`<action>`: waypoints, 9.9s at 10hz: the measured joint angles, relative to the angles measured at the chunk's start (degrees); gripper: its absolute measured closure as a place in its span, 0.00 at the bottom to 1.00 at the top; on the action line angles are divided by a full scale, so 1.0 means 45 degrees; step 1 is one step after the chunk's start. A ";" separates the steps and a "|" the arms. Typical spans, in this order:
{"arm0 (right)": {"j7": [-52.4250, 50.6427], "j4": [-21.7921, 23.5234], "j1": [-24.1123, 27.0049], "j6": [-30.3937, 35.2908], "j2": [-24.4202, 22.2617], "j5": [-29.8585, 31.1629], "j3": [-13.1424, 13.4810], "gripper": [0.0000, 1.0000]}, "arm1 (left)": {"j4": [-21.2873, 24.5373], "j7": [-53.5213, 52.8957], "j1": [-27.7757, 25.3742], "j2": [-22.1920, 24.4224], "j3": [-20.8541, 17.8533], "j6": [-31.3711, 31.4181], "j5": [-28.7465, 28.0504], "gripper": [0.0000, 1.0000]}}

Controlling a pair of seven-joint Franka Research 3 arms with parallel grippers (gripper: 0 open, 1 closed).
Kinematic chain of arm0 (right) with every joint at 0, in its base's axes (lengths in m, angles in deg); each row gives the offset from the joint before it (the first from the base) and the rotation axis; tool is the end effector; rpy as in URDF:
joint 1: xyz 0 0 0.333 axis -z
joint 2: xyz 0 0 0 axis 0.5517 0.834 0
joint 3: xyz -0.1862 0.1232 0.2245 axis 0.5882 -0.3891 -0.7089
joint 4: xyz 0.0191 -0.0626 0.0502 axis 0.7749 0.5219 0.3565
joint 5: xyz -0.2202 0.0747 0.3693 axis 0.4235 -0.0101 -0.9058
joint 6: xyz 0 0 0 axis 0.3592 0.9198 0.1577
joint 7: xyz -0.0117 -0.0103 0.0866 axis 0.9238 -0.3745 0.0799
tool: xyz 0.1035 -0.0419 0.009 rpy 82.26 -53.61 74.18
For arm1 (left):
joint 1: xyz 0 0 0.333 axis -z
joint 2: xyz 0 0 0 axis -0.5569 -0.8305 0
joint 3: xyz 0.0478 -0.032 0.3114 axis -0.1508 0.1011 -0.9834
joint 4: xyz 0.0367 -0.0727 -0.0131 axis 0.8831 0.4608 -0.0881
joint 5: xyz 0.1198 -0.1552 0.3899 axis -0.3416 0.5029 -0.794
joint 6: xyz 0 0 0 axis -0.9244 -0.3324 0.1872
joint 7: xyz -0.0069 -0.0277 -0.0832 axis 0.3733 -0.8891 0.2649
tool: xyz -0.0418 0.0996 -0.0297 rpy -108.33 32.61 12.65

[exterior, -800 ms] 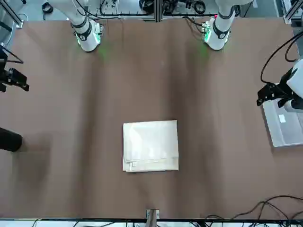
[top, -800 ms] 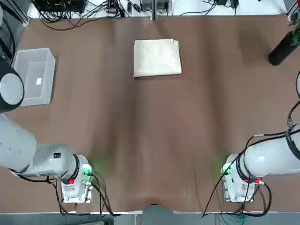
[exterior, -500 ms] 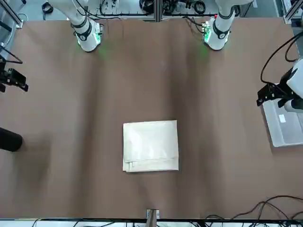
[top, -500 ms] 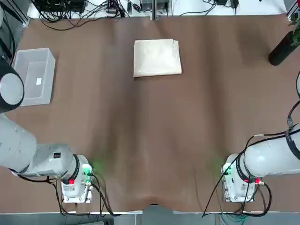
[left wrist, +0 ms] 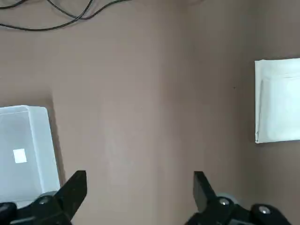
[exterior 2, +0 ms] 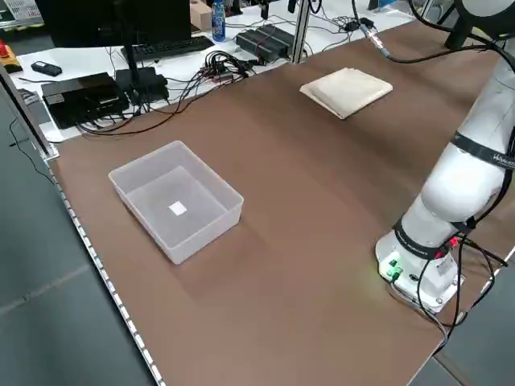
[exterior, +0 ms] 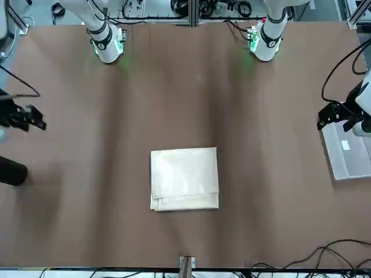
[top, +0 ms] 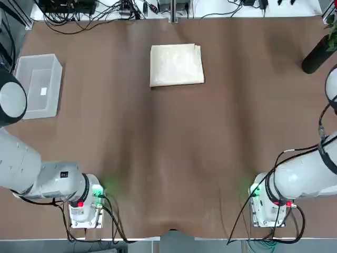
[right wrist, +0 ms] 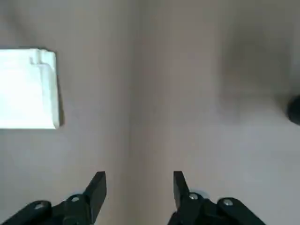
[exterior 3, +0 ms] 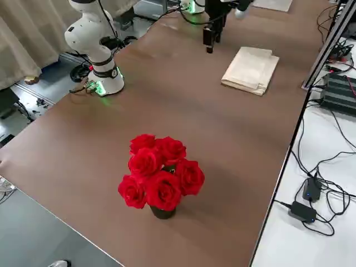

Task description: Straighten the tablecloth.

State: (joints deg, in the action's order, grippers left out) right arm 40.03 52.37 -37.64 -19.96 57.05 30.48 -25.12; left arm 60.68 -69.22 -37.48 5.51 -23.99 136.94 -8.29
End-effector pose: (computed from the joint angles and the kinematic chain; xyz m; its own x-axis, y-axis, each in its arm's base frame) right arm 0.6657 0.0033 0.5887 0.9974 0.0721 0.0088 0.0725 -0.9951 -0.0668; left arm 0.6397 -0.0155 0.5932 0.9945 -0.0545 0.0893 -0.0572 -0.9980 0.0273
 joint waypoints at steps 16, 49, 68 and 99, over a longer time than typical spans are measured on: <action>0.3150 -0.2164 -0.5056 -0.9450 0.8257 -0.0580 -0.0370 0.99 | -0.1406 0.3722 0.4277 -0.8369 0.1146 0.8946 0.0986 0.00; 0.3237 -0.3051 -0.5219 -1.3060 1.1182 -0.0580 -0.0455 0.99 | -0.2288 0.4915 0.5480 -1.0477 0.0698 1.0341 0.0686 0.67; 0.3230 -0.3053 -0.5213 -1.3061 1.1187 -0.0393 -0.0428 0.99 | 0.0833 0.4291 0.6148 -0.7616 0.3100 0.6879 0.0667 0.96; 0.1330 0.0801 -0.3774 -0.6305 0.4914 -0.2521 -0.0632 0.20 | -0.0150 0.4454 0.1799 -0.3107 0.3597 0.2030 -0.0007 0.00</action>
State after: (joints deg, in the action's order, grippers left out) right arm 46.01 55.97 -54.62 -48.33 79.16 19.14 -27.96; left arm 60.00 -49.18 -29.39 -8.47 -7.80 146.08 -8.32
